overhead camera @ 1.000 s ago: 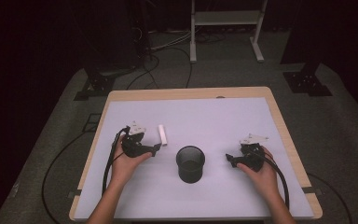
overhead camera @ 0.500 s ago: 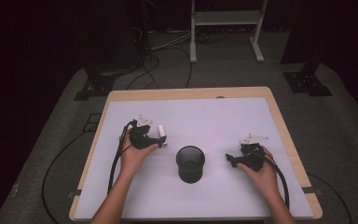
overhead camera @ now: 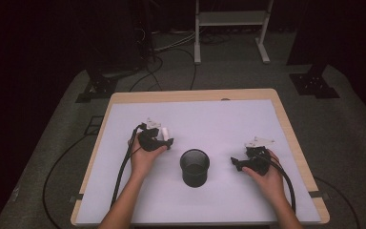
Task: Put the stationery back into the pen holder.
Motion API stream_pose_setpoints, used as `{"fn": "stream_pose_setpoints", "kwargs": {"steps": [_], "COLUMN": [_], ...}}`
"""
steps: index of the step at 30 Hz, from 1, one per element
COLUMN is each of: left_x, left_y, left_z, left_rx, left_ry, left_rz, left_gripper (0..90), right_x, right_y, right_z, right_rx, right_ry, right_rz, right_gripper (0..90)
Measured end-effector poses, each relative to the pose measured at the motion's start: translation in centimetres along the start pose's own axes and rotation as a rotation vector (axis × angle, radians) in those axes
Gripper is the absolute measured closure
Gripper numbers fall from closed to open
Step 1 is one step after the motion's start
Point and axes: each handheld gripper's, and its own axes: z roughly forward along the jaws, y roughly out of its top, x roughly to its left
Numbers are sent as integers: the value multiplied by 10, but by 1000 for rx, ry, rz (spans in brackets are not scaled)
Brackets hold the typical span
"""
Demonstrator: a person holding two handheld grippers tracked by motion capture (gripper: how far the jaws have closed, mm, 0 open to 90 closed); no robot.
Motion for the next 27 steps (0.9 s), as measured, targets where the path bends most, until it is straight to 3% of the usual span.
{"fn": "stream_pose_setpoints", "kwargs": {"steps": [18,27], "left_x": [-6,1], "left_y": [-6,-14], "left_z": [2,-5], "left_rx": [48,83], "left_ry": [-6,22], "left_rz": [8,7], "left_gripper": [395,482], "right_x": [0,0], "right_y": [0,0], "right_z": [0,0], "right_rx": [0,0], "right_ry": [0,0], "right_rz": [0,0], "right_gripper": [181,181]}}
